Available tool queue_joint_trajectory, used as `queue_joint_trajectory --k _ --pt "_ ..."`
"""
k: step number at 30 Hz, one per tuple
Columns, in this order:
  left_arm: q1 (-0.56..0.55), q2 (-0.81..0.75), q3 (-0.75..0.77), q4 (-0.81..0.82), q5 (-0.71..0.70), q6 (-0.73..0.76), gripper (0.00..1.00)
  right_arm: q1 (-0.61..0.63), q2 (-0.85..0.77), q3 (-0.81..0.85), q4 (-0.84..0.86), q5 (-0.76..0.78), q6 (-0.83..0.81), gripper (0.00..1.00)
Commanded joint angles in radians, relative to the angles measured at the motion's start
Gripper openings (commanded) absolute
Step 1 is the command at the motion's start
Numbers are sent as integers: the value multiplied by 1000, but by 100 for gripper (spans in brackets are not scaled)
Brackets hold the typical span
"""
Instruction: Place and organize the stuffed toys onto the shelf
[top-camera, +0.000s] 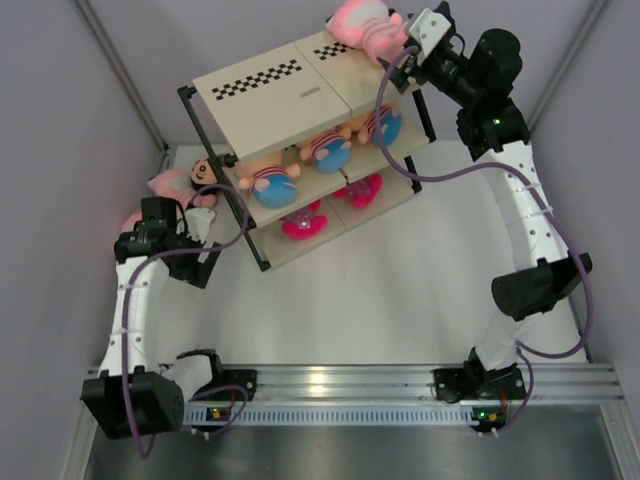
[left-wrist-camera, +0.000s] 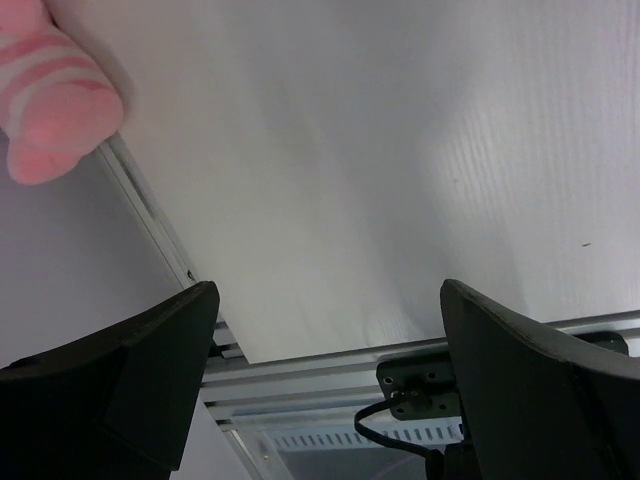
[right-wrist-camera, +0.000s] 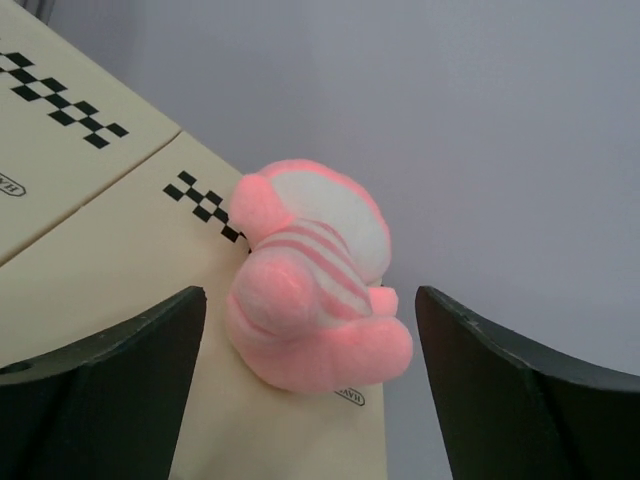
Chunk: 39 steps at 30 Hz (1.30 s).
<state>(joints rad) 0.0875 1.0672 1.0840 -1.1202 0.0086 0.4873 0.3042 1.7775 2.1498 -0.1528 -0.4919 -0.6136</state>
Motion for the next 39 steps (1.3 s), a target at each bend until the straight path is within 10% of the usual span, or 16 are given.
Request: queue_joint_trajectory --k 1,16,39 --pt "145 48 54 103 57 60 98 -7 -105 -5 45 -25 31 88" --pt "225 457 246 559 324 -107 93 -7 -374 -298 156 -68 41 99" --pt "162 668 91 1097 13 -33 91 -7 -584 -593 216 -83 54 99"
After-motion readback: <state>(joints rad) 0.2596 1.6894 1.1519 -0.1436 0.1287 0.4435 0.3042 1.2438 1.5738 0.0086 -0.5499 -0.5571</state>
